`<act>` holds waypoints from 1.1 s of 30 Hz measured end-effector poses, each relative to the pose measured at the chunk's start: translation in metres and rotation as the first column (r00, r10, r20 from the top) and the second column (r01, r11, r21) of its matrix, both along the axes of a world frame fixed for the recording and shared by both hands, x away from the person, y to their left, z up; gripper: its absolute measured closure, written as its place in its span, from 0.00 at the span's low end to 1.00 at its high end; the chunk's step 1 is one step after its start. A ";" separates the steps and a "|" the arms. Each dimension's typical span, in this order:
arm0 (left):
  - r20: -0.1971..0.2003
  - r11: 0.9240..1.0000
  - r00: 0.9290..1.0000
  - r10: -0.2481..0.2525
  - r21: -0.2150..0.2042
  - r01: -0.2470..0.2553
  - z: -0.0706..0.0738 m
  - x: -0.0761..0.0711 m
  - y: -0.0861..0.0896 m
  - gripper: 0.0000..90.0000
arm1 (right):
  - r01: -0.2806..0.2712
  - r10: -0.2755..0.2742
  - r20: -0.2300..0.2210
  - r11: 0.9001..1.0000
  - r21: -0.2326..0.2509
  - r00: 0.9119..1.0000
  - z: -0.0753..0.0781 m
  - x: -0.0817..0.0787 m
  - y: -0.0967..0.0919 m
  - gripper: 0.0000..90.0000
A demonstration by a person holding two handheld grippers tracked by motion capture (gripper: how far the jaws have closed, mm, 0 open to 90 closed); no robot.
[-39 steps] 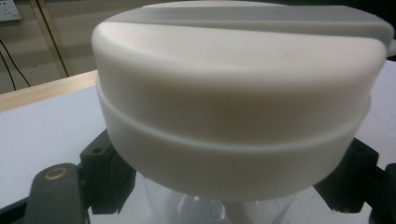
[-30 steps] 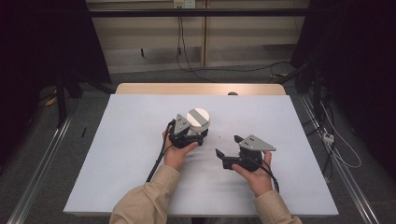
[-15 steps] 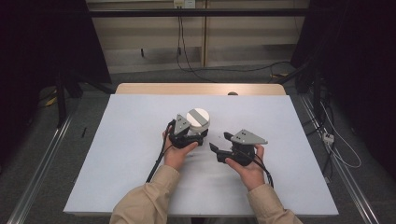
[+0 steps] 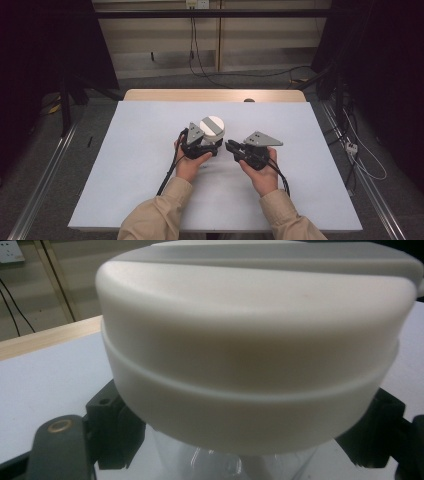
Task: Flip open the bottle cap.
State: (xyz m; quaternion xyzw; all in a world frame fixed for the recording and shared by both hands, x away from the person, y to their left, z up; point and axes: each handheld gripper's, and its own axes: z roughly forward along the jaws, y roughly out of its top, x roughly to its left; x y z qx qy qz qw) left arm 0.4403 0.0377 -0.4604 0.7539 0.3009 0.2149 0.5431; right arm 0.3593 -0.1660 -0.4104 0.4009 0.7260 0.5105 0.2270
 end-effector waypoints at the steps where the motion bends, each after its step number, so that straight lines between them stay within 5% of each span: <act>1: 0.003 1.000 1.000 0.000 0.003 0.000 0.000 0.000 0.000 0.21 | -0.003 0.003 -0.005 1.000 0.000 1.000 0.000 0.001 0.001 0.96; 33: 0.016 1.000 1.000 0.000 0.022 0.000 0.000 -0.001 -0.002 0.21 | 0.003 -0.004 -0.017 0.999 -0.050 1.000 0.004 0.022 0.015 1.00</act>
